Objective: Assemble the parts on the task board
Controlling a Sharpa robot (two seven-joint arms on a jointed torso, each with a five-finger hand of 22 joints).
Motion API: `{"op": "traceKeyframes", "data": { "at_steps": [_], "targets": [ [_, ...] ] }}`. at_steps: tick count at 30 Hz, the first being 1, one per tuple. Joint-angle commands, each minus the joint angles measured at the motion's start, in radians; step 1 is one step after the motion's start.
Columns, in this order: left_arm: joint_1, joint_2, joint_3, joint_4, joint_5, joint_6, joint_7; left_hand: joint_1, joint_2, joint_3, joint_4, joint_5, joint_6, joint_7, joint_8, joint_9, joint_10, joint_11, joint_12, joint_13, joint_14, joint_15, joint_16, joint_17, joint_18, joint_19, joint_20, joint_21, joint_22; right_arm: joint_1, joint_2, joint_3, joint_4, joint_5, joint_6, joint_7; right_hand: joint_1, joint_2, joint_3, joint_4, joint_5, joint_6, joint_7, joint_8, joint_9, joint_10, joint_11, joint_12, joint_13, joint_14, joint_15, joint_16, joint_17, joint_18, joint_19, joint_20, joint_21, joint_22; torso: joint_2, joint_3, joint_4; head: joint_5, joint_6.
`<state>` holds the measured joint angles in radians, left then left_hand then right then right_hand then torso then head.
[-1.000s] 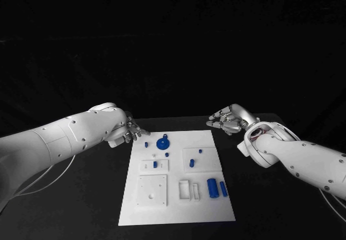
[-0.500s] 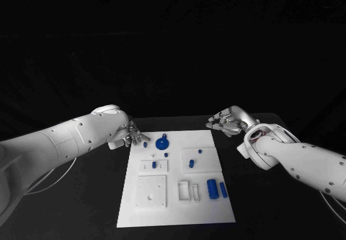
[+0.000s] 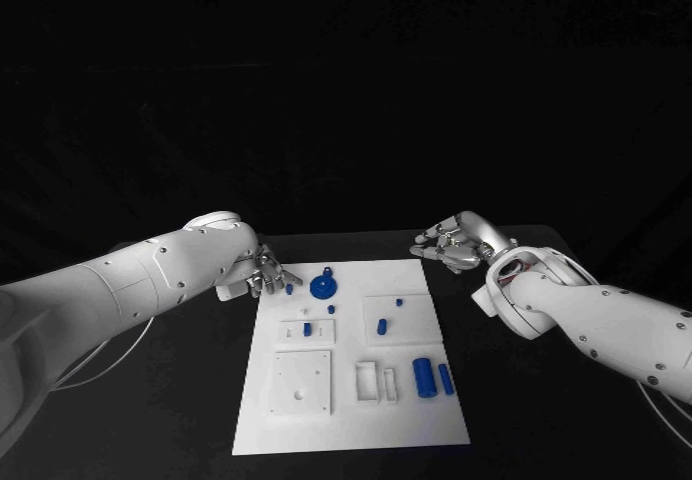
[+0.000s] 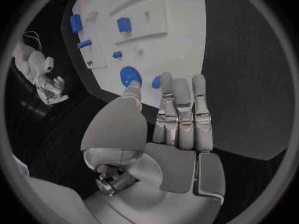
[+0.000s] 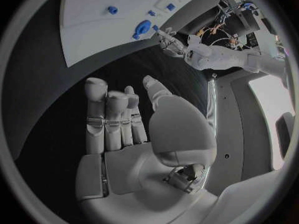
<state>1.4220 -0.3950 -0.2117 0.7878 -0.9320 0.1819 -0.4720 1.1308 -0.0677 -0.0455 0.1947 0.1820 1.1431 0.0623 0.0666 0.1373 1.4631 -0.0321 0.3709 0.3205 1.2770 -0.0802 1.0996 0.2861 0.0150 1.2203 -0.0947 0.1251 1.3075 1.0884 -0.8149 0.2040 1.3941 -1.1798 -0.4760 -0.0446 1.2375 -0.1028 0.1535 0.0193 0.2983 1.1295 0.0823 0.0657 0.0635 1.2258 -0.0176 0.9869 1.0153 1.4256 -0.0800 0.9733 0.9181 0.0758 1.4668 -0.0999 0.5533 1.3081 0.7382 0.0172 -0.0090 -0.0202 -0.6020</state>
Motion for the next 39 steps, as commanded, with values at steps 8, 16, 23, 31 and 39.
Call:
{"op": "traceKeyframes", "data": {
  "at_steps": [8, 16, 23, 31, 39],
  "targets": [
    [-0.005, 0.009, -0.002, -0.006, 0.007, 0.036, 0.023, 0.024, 0.083, -0.053, -0.066, 0.025, -0.003, -0.001, -0.001, -0.009, 0.017, 0.007, 0.004, 0.0, -0.007, 0.0, 0.009, -0.007, -0.015, -0.004, 0.003, 0.013, 0.02, 0.0, 0.003, 0.0, 0.001, -0.005, 0.003, 0.009, 0.003, -0.004, -0.004, 0.003, 0.004, -0.009, 0.0, -0.004, 0.0, -0.005, 0.002, -0.003, 0.0, -0.004, -0.001, -0.001, 0.001, 0.01, 0.008, 0.001, -0.002, 0.061, 0.002, -0.0008, -0.002, -0.001, 0.001],
    [-0.008, 0.014, -0.003, -0.017, 0.01, 0.029, 0.026, 0.035, 0.124, -0.066, -0.073, 0.03, -0.004, 0.0, -0.001, -0.012, 0.015, 0.008, 0.002, -0.001, -0.007, 0.0, 0.012, -0.007, -0.015, -0.005, 0.003, 0.016, 0.02, 0.0, 0.003, 0.0, 0.001, -0.006, 0.004, 0.008, 0.005, -0.004, -0.003, 0.004, 0.005, -0.009, 0.0, -0.004, 0.0, -0.005, 0.002, -0.003, 0.0, -0.004, -0.001, 0.0, 0.002, 0.01, 0.008, 0.001, -0.001, 0.061, 0.001, -0.0008, -0.0007, -0.005, -0.002],
    [-0.009, 0.017, -0.003, -0.026, 0.018, 0.026, 0.027, 0.042, 0.142, -0.068, -0.076, 0.035, -0.005, 0.0, -0.001, -0.014, 0.013, 0.008, 0.001, -0.001, -0.008, 0.0, 0.014, -0.007, -0.015, -0.006, 0.003, 0.018, 0.02, 0.0, 0.005, 0.0, -0.001, -0.006, 0.004, 0.008, 0.006, -0.003, -0.002, 0.003, 0.005, -0.008, 0.0, -0.004, 0.0, -0.004, 0.001, -0.002, 0.001, -0.003, -0.001, 0.001, 0.003, 0.01, 0.007, 0.001, 0.0, 0.061, 0.001, -0.0003, 0.0007, -0.006, -0.003],
    [-0.01, 0.02, -0.003, -0.03, 0.025, 0.03, 0.03, 0.048, 0.154, -0.067, -0.079, 0.036, -0.004, 0.0, -0.001, -0.015, 0.012, 0.009, 0.001, -0.002, -0.008, -0.001, 0.017, -0.007, -0.015, -0.006, 0.003, 0.019, 0.02, 0.0, 0.007, 0.0, -0.002, -0.006, 0.005, 0.008, 0.006, -0.003, -0.002, 0.003, 0.005, -0.008, 0.0, -0.004, 0.0, -0.004, 0.001, -0.002, 0.001, -0.003, -0.001, 0.001, 0.003, 0.01, 0.007, 0.001, 0.0, 0.061, 0.0, -0.0004, -0.0002, -0.005, -0.004],
    [-0.01, 0.022, -0.003, -0.034, 0.035, 0.027, 0.033, 0.104, 0.184, -0.05, -0.105, 0.041, 0.006, -0.004, -0.001, -0.016, 0.013, 0.008, -0.004, -0.005, -0.009, -0.003, 0.02, -0.007, -0.015, -0.007, 0.002, 0.022, 0.021, 0.0, 0.008, 0.0, -0.003, -0.006, 0.006, 0.008, 0.005, -0.002, -0.001, 0.002, 0.006, -0.007, 0.0, -0.004, 0.0, -0.004, 0.001, -0.002, 0.001, -0.003, -0.001, 0.001, 0.003, 0.01, 0.007, 0.001, 0.0, 0.061, 0.001, -0.0004, 0.0007, -0.006, -0.002]
  ]
}}
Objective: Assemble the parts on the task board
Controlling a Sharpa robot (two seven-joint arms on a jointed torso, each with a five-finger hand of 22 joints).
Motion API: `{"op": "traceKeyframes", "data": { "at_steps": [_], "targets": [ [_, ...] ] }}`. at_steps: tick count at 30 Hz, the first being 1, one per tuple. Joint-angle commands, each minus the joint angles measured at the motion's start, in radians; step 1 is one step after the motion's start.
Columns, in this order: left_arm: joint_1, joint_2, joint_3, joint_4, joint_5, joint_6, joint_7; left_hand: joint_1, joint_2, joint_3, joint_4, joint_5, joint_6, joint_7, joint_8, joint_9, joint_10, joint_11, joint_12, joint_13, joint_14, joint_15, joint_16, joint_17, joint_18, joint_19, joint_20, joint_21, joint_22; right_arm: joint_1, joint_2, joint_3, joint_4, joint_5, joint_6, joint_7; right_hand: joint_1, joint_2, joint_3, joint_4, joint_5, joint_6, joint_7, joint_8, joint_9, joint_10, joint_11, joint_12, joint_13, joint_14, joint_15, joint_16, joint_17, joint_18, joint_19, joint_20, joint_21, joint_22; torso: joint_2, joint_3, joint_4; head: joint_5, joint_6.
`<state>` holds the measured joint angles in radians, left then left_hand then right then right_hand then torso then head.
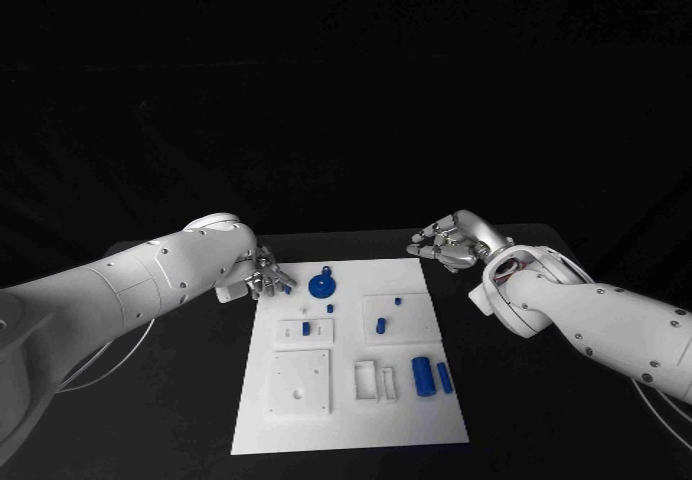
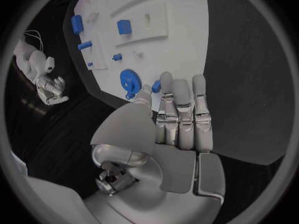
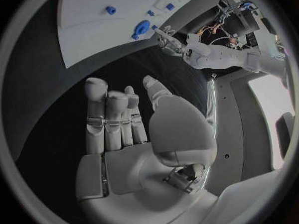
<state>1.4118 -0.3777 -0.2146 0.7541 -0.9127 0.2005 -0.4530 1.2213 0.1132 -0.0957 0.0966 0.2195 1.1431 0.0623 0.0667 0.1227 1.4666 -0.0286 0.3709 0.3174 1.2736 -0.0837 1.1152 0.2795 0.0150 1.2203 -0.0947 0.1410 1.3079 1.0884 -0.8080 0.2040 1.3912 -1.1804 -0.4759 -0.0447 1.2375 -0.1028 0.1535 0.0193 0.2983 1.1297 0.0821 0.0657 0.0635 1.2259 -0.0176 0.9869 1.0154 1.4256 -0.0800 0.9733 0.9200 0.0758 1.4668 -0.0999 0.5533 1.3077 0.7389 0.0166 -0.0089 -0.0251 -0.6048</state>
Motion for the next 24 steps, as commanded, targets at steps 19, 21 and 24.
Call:
{"op": "traceKeyframes", "data": {
  "at_steps": [19, 21, 24],
  "targets": [
    [-0.001, 0.006, 0.0, 0.0, 0.026, -0.003, 0.02, 0.105, 0.038, 0.02, -0.061, 0.012, 0.035, -0.016, 0.002, 0.011, 0.016, 0.001, -0.016, -0.011, -0.001, -0.005, 0.018, 0.004, -0.015, -0.006, -0.003, 0.022, 0.022, 0.0, 0.004, 0.001, -0.003, -0.006, 0.007, 0.008, 0.006, -0.002, 0.001, 0.002, 0.006, -0.007, 0.0, -0.004, 0.0, -0.004, 0.001, -0.002, 0.001, -0.003, -0.002, 0.002, 0.002, 0.01, 0.007, 0.001, 0.001, 0.062, 0.0, 0.0001, 0.0004, -0.001, 0.003],
    [-0.002, 0.006, 0.0, 0.0, 0.026, -0.003, 0.02, 0.112, 0.043, 0.021, -0.071, 0.017, 0.042, -0.018, 0.001, 0.018, 0.019, 0.0, -0.019, -0.014, -0.001, -0.006, 0.02, 0.005, -0.015, -0.007, -0.004, 0.027, 0.022, 0.0, 0.004, 0.001, -0.003, -0.006, 0.007, 0.008, 0.004, -0.003, 0.003, 0.001, 0.008, -0.007, 0.0, -0.004, 0.0, -0.004, 0.001, -0.001, 0.002, -0.003, -0.002, 0.001, 0.002, 0.01, 0.007, 0.001, 0.002, 0.062, 0.0, 0.0001, 0.0006, -0.001, 0.004],
    [-0.002, 0.005, 0.0, 0.001, 0.027, -0.003, 0.02, 0.121, 0.044, 0.023, -0.087, 0.055, 0.052, -0.022, 0.002, 0.029, 0.022, -0.001, -0.023, -0.016, 0.0, -0.007, 0.021, 0.006, -0.015, -0.009, -0.005, 0.032, 0.022, 0.0, 0.005, 0.001, -0.003, -0.006, 0.007, 0.008, 0.004, -0.003, 0.003, 0.001, 0.008, -0.007, 0.0, -0.004, 0.0, -0.004, 0.001, -0.001, 0.002, -0.003, -0.002, 0.001, 0.002, 0.01, 0.007, 0.001, 0.002, 0.062, 0.0, 0.0003, 0.0001, -0.001, 0.004]
  ]
}}
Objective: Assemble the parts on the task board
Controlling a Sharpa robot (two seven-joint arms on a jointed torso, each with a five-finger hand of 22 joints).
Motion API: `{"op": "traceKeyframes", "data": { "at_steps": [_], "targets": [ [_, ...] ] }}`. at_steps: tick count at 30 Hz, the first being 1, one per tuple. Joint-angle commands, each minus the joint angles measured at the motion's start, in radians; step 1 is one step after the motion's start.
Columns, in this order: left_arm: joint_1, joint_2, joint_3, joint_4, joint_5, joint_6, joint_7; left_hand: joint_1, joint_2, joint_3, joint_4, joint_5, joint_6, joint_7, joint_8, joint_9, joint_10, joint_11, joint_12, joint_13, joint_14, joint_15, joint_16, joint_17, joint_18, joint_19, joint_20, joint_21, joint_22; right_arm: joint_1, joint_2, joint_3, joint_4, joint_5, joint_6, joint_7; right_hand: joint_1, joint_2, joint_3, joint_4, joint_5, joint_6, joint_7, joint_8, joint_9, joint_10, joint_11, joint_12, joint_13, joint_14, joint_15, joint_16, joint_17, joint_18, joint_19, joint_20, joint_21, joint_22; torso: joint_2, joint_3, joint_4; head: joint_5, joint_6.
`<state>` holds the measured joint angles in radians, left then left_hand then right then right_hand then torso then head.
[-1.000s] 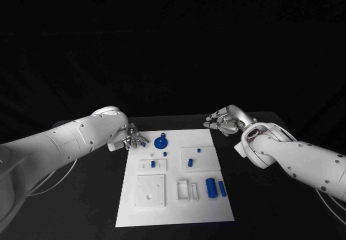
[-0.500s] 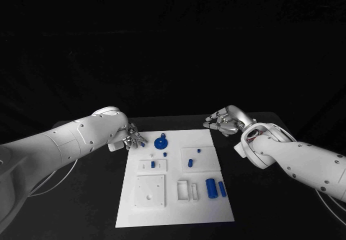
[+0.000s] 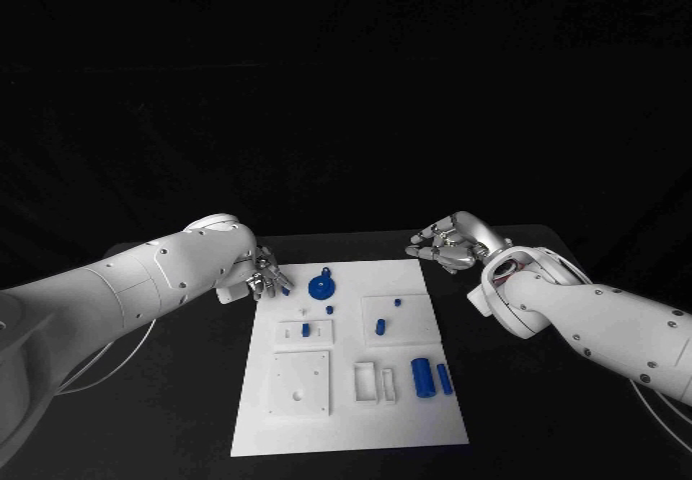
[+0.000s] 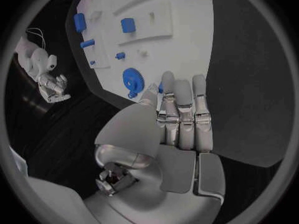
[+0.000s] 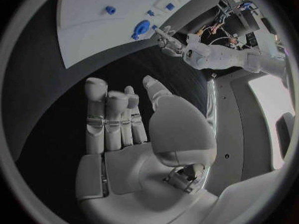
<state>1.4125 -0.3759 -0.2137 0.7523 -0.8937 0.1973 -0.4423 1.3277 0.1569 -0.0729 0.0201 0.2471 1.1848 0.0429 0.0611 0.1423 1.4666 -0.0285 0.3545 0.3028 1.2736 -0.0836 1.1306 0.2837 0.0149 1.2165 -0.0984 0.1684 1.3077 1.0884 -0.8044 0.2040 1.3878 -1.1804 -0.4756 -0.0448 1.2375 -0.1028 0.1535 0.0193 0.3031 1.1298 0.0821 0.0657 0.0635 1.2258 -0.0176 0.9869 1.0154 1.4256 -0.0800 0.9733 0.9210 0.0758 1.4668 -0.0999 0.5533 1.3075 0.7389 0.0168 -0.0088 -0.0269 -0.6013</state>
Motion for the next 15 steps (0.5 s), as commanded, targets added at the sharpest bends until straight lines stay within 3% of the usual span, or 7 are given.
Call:
{"op": "traceKeyframes", "data": {
  "at_steps": [1, 11, 15],
  "targets": [
    [-0.002, 0.003, -0.001, 0.003, 0.008, 0.0, 0.009, 0.02, -0.002, 0.003, -0.017, 0.055, 0.014, -0.003, 0.008, 0.014, 0.024, -0.002, -0.008, -0.003, 0.0, -0.008, 0.006, 0.002, -0.015, -0.005, -0.002, 0.007, 0.022, 0.0, 0.001, 0.001, 0.0, -0.006, 0.007, 0.009, 0.004, -0.003, 0.003, 0.001, 0.003, -0.007, 0.0, -0.004, 0.0, -0.004, 0.001, -0.001, 0.002, -0.003, -0.002, 0.001, 0.001, 0.01, 0.007, 0.001, 0.002, 0.062, 0.0, 0.0002, -0.0001, 0.001, 0.0],
    [-0.003, 0.001, -0.001, 0.007, 0.008, -0.013, 0.005, 0.029, -0.002, 0.034, -0.08, 0.153, 0.053, -0.013, 0.009, 0.082, 0.039, -0.009, -0.01, -0.01, 0.008, -0.014, 0.015, 0.01, -0.015, -0.012, -0.01, 0.043, 0.023, 0.0, 0.001, 0.001, 0.0, -0.006, 0.007, 0.009, 0.002, -0.003, 0.002, 0.002, 0.004, -0.006, 0.0, -0.004, 0.0, -0.004, 0.001, -0.002, 0.001, -0.003, -0.002, 0.001, 0.001, 0.01, 0.007, 0.001, 0.002, 0.062, 0.001, 0.0004, -0.0001, 0.001, 0.003],
    [-0.003, -0.001, -0.001, 0.011, 0.008, -0.03, 0.002, -0.001, -0.013, 0.058, -0.1, 0.197, 0.073, -0.021, 0.009, 0.14, 0.042, -0.014, 0.012, -0.008, 0.017, -0.019, 0.024, 0.02, -0.015, -0.018, -0.015, 0.076, 0.023, 0.0, 0.001, 0.001, 0.0, -0.006, 0.007, 0.009, 0.002, -0.003, 0.002, 0.002, 0.004, -0.006, 0.0, -0.004, 0.0, -0.004, 0.001, -0.002, 0.001, -0.003, -0.002, 0.001, 0.001, 0.01, 0.007, 0.001, 0.002, 0.062, 0.0, 0.0006, -0.0008, 0.001, 0.004]
  ]
}}
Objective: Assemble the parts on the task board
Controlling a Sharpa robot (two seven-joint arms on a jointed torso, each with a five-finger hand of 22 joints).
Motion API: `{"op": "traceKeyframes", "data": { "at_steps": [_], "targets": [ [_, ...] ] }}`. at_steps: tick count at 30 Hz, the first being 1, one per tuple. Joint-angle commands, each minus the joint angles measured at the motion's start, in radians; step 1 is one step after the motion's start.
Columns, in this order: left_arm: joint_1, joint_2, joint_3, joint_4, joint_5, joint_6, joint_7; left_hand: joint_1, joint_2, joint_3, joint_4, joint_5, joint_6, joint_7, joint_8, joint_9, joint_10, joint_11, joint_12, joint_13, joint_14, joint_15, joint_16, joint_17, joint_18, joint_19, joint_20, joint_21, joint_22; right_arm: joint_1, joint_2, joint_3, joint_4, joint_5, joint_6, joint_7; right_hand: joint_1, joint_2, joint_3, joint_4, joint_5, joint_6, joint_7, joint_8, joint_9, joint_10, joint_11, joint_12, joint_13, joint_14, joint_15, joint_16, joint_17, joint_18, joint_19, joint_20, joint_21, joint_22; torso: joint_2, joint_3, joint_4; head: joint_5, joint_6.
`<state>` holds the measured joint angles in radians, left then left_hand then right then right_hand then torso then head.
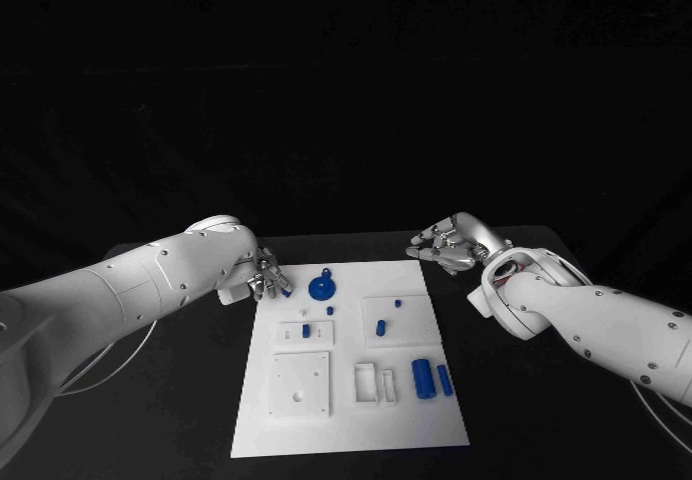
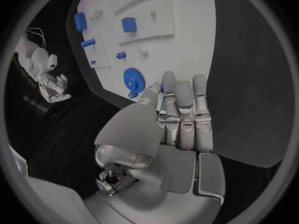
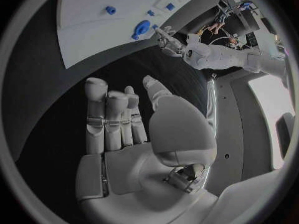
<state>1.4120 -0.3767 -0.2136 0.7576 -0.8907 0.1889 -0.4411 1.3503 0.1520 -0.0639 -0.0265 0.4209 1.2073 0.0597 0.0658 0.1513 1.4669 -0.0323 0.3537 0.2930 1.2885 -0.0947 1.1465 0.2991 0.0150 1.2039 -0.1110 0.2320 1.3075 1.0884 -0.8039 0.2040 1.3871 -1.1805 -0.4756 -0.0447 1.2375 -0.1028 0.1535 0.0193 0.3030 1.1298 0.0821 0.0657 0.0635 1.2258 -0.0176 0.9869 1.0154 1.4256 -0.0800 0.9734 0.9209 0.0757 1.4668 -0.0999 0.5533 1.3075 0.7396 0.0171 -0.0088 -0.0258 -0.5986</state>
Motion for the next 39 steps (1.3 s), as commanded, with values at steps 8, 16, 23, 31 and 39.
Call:
{"op": "traceKeyframes", "data": {
  "at_steps": [8, 16, 23, 31, 39],
  "targets": [
    [-0.002, -0.025, -0.001, 0.049, 0.009, -0.074, -0.004, -0.06, -0.04, 0.078, -0.074, 0.131, 0.092, -0.05, 0.002, 0.177, 0.047, -0.02, 0.071, 0.006, 0.027, -0.019, 0.025, 0.037, -0.015, 0.003, -0.014, 0.047, 0.023, 0.0, -0.002, 0.001, 0.001, -0.006, 0.006, 0.009, 0.002, -0.003, 0.002, 0.001, 0.007, -0.006, -0.001, -0.004, 0.0, -0.004, 0.001, -0.002, 0.001, -0.004, -0.002, 0.0, 0.0, 0.01, 0.007, 0.001, 0.0, 0.061, -0.001, 0.0005, 0.0009, -0.001, 0.001],
    [0.0, -0.104, 0.001, 0.182, 0.03, -0.157, -0.011, -0.116, -0.076, 0.129, -0.115, 0.245, 0.13, -0.062, 0.001, 0.201, 0.049, -0.029, 0.145, -0.001, 0.064, -0.029, 0.029, 0.083, -0.015, 0.013, -0.023, 0.09, 0.023, 0.0, -0.011, 0.001, 0.006, -0.006, 0.005, 0.009, 0.002, -0.003, 0.002, 0.001, 0.007, -0.006, -0.001, -0.004, 0.0, -0.004, 0.001, -0.002, 0.001, -0.004, -0.002, 0.0, 0.0, 0.01, 0.007, 0.001, 0.0, 0.061, -0.002, 0.001, 0.0027, -0.001, -0.002],
    [0.003, -0.194, 0.001, 0.338, 0.033, -0.229, -0.019, -0.14, -0.09, 0.149, -0.131, 0.273, 0.153, -0.069, 0.002, 0.21, 0.05, -0.035, 0.181, -0.01, 0.08, -0.034, 0.03, 0.113, -0.015, 0.014, -0.028, 0.116, 0.022, 0.0, -0.02, 0.001, 0.014, -0.006, 0.004, 0.008, 0.003, -0.003, 0.001, 0.001, 0.008, -0.006, -0.001, -0.004, 0.0, -0.005, 0.001, -0.002, 0.001, -0.004, -0.002, -0.001, -0.001, 0.01, 0.007, 0.001, 0.0, 0.061, -0.009, 0.0036, 0.0095, -0.001, -0.005],
    [0.004, -0.276, -0.006, 0.476, 0.028, -0.313, -0.029, -0.157, -0.103, 0.166, -0.141, 0.319, 0.168, -0.074, 0.002, 0.218, 0.05, -0.041, 0.213, -0.012, 0.089, -0.039, 0.036, 0.14, -0.015, 0.013, -0.033, 0.146, 0.022, -0.001, -0.022, 0.001, 0.018, -0.005, 0.003, 0.008, 0.003, -0.003, 0.001, 0.001, 0.008, -0.006, -0.001, -0.004, 0.0, -0.005, 0.001, -0.002, 0.001, -0.004, -0.002, -0.001, -0.001, 0.01, 0.007, 0.001, 0.0, 0.061, -0.018, 0.006, 0.0146, -0.002, -0.01],
    [0.002, -0.321, -0.013, 0.566, 0.015, -0.392, -0.046, -0.172, -0.112, 0.178, -0.151, 0.344, 0.181, -0.079, 0.001, 0.223, 0.049, -0.046, 0.238, -0.007, 0.099, -0.043, 0.048, 0.156, -0.015, 0.014, -0.037, 0.169, 0.022, -0.003, -0.025, 0.001, 0.021, -0.004, 0.004, 0.007, 0.003, -0.003, 0.001, 0.001, 0.008, -0.006, -0.001, -0.004, 0.0, -0.005, 0.001, -0.002, 0.001, -0.004, -0.002, -0.001, -0.001, 0.01, 0.007, 0.001, 0.0, 0.061, -0.022, 0.0075, 0.0168, -0.002, -0.015]
  ]
}}
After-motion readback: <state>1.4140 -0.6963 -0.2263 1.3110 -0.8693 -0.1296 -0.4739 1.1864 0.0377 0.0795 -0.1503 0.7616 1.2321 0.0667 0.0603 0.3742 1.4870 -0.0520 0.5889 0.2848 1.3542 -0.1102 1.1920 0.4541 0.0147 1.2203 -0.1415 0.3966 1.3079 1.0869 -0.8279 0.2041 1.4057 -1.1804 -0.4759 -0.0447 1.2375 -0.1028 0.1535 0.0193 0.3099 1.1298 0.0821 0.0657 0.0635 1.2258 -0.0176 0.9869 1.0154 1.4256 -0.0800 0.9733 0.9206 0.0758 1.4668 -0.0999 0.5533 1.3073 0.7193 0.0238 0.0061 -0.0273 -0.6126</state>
